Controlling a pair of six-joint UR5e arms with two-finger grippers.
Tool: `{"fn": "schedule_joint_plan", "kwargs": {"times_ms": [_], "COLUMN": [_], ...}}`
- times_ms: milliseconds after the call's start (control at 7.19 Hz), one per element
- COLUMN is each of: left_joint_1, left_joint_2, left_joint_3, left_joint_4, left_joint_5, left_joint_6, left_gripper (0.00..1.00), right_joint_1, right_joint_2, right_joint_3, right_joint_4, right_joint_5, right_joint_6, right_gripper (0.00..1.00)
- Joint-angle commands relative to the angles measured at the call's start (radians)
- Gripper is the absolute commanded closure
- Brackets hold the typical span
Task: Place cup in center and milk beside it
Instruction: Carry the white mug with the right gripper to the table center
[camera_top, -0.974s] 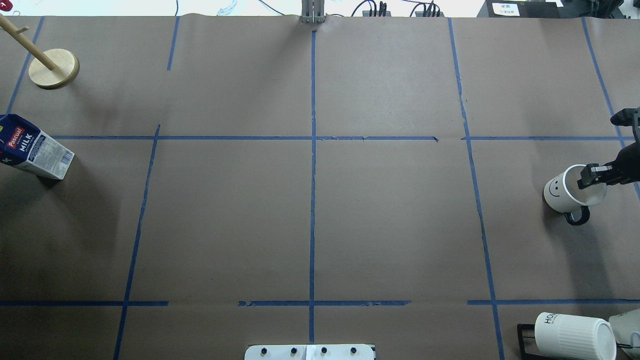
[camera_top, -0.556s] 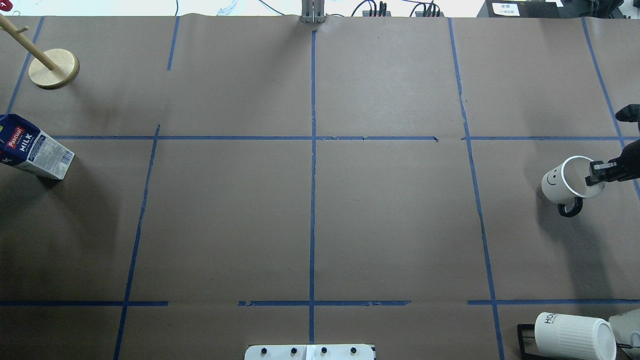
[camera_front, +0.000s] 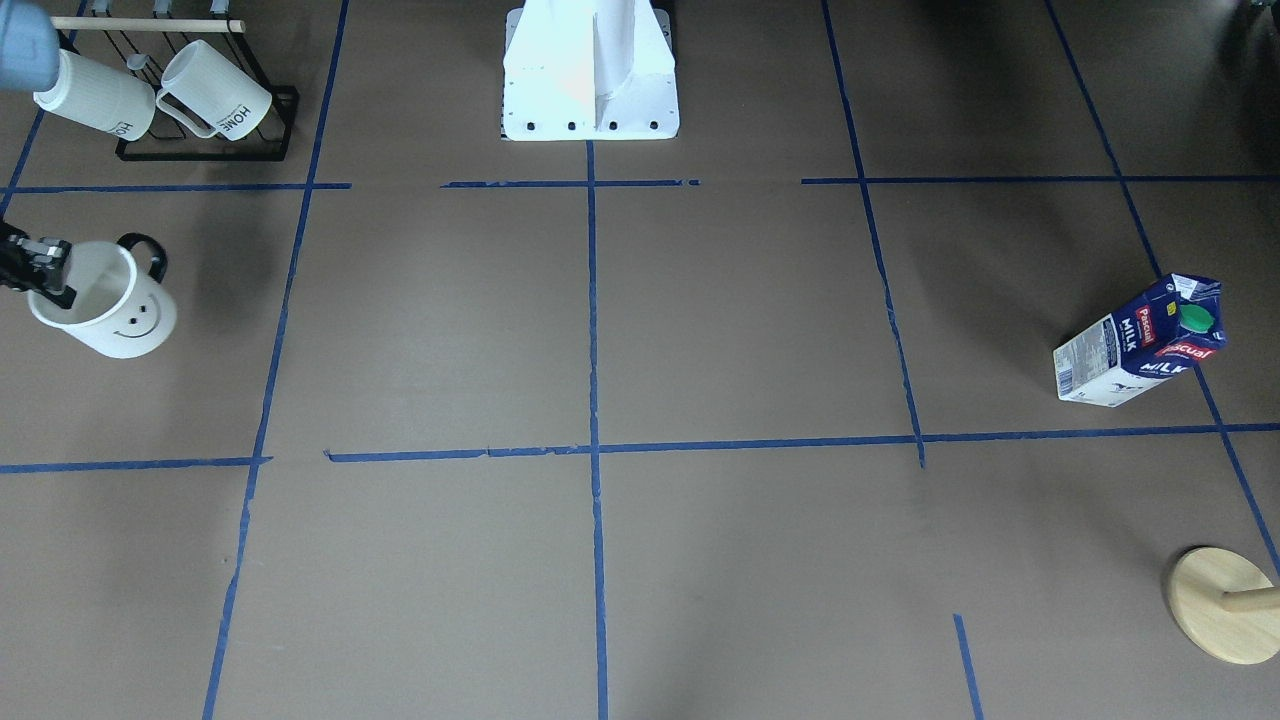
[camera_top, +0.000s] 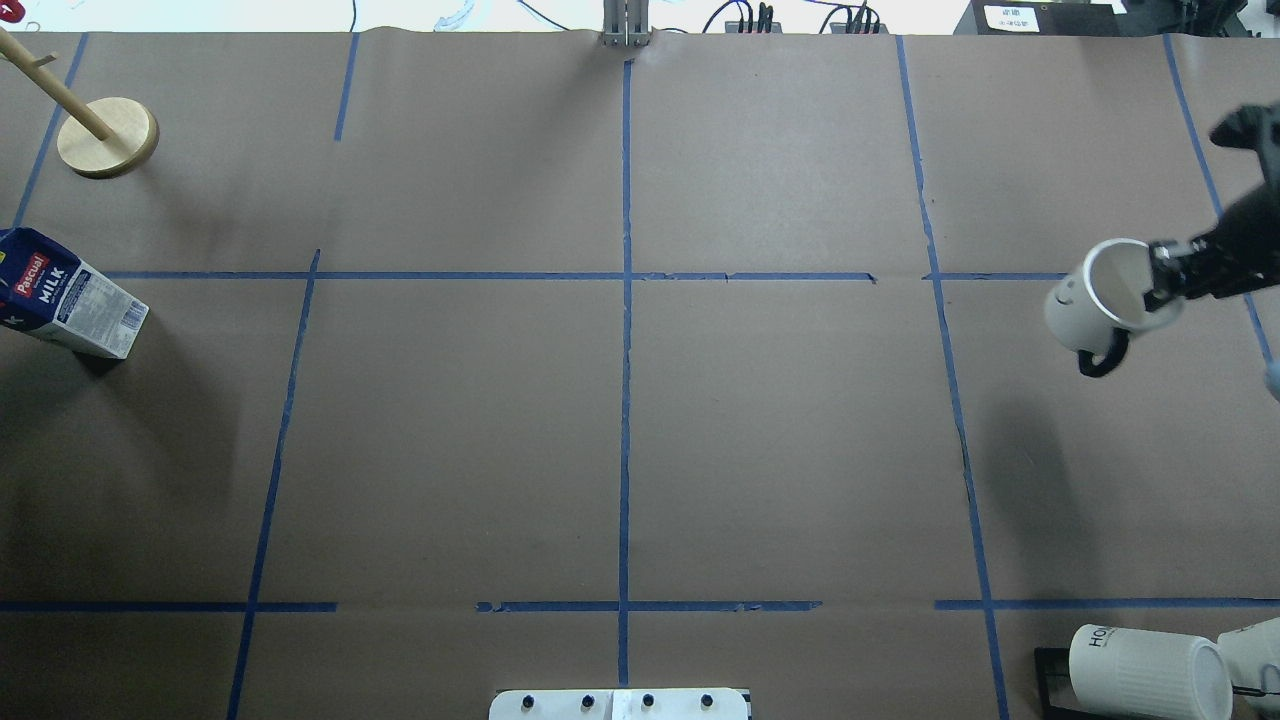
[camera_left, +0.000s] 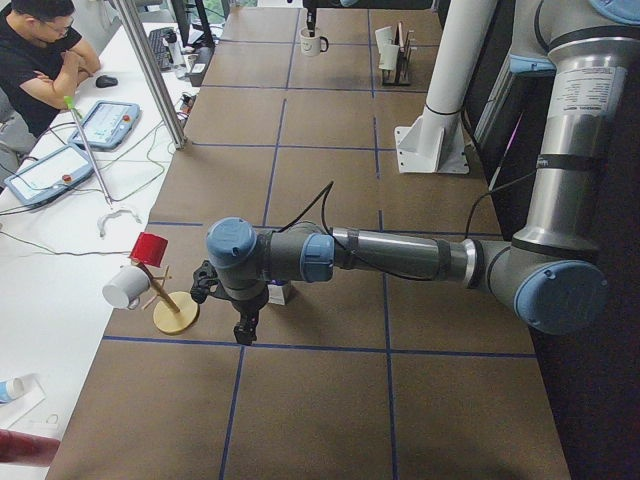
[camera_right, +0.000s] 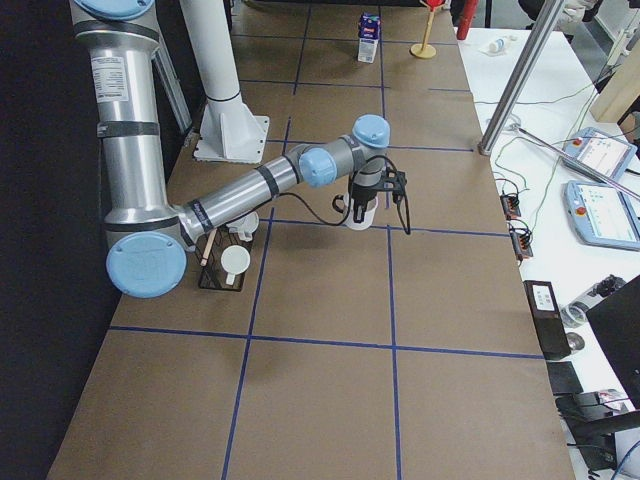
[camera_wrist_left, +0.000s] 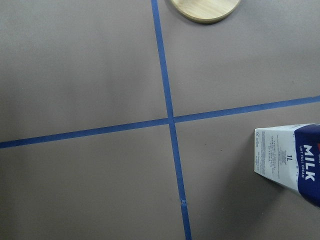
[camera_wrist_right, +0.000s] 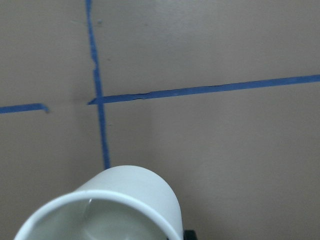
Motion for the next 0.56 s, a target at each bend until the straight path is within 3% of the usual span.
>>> {"fn": "schedule_joint_plan", "kwargs": {"times_ms": [0,278,417], "left_joint_1": [-0.001,0.001,0.001], "left_joint_2": [0.006,0.005,0.005], "left_joint_3": [-0.018,-0.016,-0.016], "left_joint_4": [0.000,0.000,0.002], "left_joint_5": [-0.002,-0.002,-0.002], "left_joint_6": [0.002,0.000,0.000], "left_gripper": [0.00,0.00,0.00], "right_joint_1": [-0.131,-0.268,-0.323], "right_joint_2": [0.234,0.461,0.567], "right_joint_3": [-0.030,-0.188,-0.342], "right_joint_4": [-0.115,-0.100,-0.010], "right_joint_5": [-0.002,-0.064,-0.132], "right_joint_6": [0.224,0.575,0.719], "right_gripper": [1.00,1.00,1.00]}}
